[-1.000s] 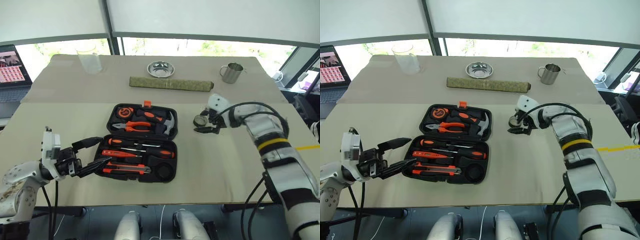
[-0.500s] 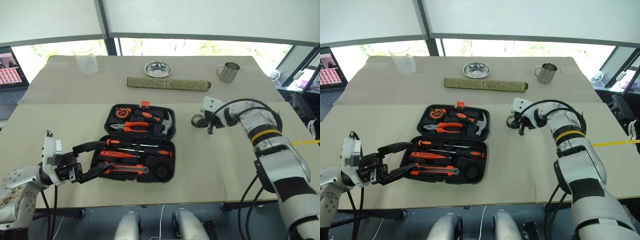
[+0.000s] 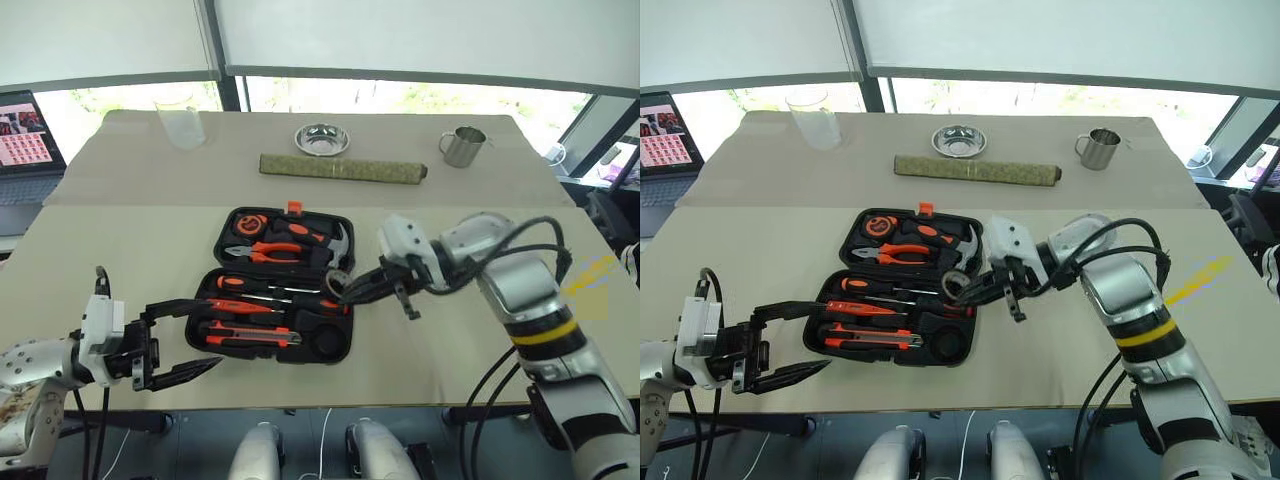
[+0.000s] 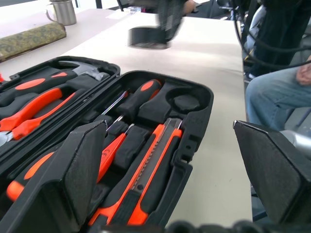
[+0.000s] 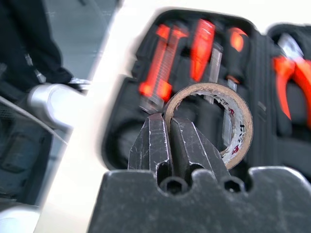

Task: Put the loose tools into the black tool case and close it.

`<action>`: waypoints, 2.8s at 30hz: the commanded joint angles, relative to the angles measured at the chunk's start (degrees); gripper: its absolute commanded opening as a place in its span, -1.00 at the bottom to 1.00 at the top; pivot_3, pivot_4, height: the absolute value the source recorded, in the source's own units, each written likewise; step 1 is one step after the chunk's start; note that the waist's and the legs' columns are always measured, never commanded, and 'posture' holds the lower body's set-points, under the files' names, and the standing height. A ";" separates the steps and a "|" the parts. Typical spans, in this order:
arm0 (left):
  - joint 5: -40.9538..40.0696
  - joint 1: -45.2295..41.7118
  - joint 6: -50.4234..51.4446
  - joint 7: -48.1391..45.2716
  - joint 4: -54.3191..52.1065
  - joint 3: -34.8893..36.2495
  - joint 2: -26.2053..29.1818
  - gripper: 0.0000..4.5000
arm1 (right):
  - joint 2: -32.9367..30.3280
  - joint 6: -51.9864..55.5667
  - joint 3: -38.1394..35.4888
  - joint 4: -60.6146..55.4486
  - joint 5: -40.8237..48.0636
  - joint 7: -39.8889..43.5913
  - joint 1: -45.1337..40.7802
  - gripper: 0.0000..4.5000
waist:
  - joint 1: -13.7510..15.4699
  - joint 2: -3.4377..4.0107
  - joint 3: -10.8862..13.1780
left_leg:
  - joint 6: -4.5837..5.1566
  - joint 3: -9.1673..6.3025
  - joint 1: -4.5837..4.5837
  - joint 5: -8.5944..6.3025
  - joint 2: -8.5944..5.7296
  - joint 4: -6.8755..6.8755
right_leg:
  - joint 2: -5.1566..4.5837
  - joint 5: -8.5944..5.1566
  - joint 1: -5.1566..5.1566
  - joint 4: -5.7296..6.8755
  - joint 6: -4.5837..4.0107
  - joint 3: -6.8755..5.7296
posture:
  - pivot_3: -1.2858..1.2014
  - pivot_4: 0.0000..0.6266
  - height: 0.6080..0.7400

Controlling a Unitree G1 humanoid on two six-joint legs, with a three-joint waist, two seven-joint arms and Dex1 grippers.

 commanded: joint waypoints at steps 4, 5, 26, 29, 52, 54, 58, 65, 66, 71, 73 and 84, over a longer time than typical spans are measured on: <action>0.20 0.16 -0.87 -1.88 -0.31 -0.19 1.70 1.00 | 0.85 0.77 6.81 -3.65 -2.23 -4.80 3.26 -0.99 | 0.08 0.00 0.00 | 0.00 0.02 -0.03 0.00 0.00 0.01 | 0.01 0.00 -0.05 0.02 -0.01 0.02 | 0.03 -0.52 1.00; 0.14 0.11 -0.72 -1.75 -0.46 -0.19 1.70 1.00 | 0.44 -0.45 8.02 -2.58 -3.64 -5.16 3.49 -0.99 | 0.15 0.00 0.00 | 0.00 0.00 -0.03 0.00 0.00 0.03 | 0.02 0.00 -0.03 0.02 -0.01 0.01 | 0.03 -0.52 1.00; 1.00 0.67 -0.26 1.91 -0.76 -0.55 0.57 1.00 | -1.37 2.87 12.64 0.35 -3.61 -0.62 -2.80 0.80 | 0.37 -0.04 -0.02 | 0.00 -0.07 -0.03 0.00 0.01 0.15 | 0.03 0.01 0.02 0.03 -0.01 -0.06 | 0.03 -0.52 1.00; 0.21 0.45 0.50 3.90 -0.63 0.26 -0.16 1.00 | -3.22 2.70 8.07 -2.34 3.77 4.51 -2.10 0.97 | 0.37 -0.04 -0.01 | 0.00 -0.08 -0.06 0.00 0.00 0.15 | 0.02 0.01 0.01 0.03 -0.01 -0.07 | 0.03 -0.52 1.00; 18.51 -29.92 9.30 35.71 31.73 -11.88 -10.25 -1.00 | 8.72 -28.43 -7.88 31.68 -11.44 -29.67 6.50 -0.95 | 0.34 -0.12 -0.05 | -0.02 -0.21 -0.19 0.02 -0.07 0.30 | 0.01 0.09 0.04 0.12 -0.02 -0.14 | 0.03 -0.52 1.00; 19.05 -30.19 10.38 33.61 31.92 -13.92 -10.42 -1.00 | 9.42 -26.95 -7.32 31.17 -11.42 -29.08 6.60 -0.95 | 0.47 -0.09 -0.07 | -0.02 -0.22 -0.13 0.02 -0.08 0.30 | 0.00 0.10 0.08 0.14 -0.03 -0.15 | 0.03 -0.52 1.00; 17.02 -28.36 13.24 28.40 27.46 -15.54 -9.59 -1.00 | 8.12 -25.47 -6.82 28.10 -9.59 -24.89 7.82 -0.95 | 0.60 -0.04 -0.10 | -0.04 -0.22 -0.07 0.04 -0.11 0.33 | -0.01 0.09 0.16 0.18 -0.02 -0.15 | 0.03 -0.52 1.00; 14.83 -24.06 16.84 26.64 19.93 -15.20 -9.49 -1.00 | 4.77 -23.23 -8.38 23.66 -6.99 -21.09 10.66 -0.95 | 0.69 -0.04 -0.10 | 0.00 -0.23 -0.16 0.00 -0.11 0.33 | -0.04 0.08 0.14 0.04 0.02 -0.16 | 0.03 -0.52 1.00; 14.82 -23.61 17.15 27.51 19.25 -14.76 -9.72 -1.00 | 4.33 -23.34 -8.54 23.63 -7.01 -20.98 11.09 -0.95 | 0.70 -0.04 -0.10 | -0.01 -0.23 -0.15 0.00 -0.11 0.33 | -0.04 0.08 0.15 0.05 0.02 -0.16 | 0.03 -0.52 1.00; 14.79 -21.46 17.45 29.97 17.16 -11.44 -8.96 -1.00 | 2.99 -21.67 -11.36 22.79 -5.75 -21.39 12.43 -0.95 | 0.65 -0.04 -0.10 | -0.01 -0.23 -0.13 0.00 -0.11 0.33 | -0.04 0.08 0.16 0.06 0.02 -0.15 | 0.03 -0.52 1.00; 15.81 -20.23 21.47 30.89 15.45 -11.23 -6.24 -0.89 | 0.97 -15.83 -12.69 19.79 -2.85 -19.51 13.09 -0.85 | 0.47 -0.04 -0.10 | 0.00 -0.23 -0.15 0.00 -0.10 0.33 | -0.03 0.08 0.13 0.06 0.01 -0.15 | 0.03 -0.52 1.00; 5.94 -29.28 49.92 34.86 10.69 -5.16 4.85 0.77 | -8.00 20.93 -14.66 8.16 10.09 -19.90 3.65 0.71 | 0.30 -0.08 -0.03 | -0.06 -0.30 -0.08 0.07 -0.05 0.33 | 0.08 0.07 0.09 0.17 0.01 -0.17 | 0.03 -0.52 1.00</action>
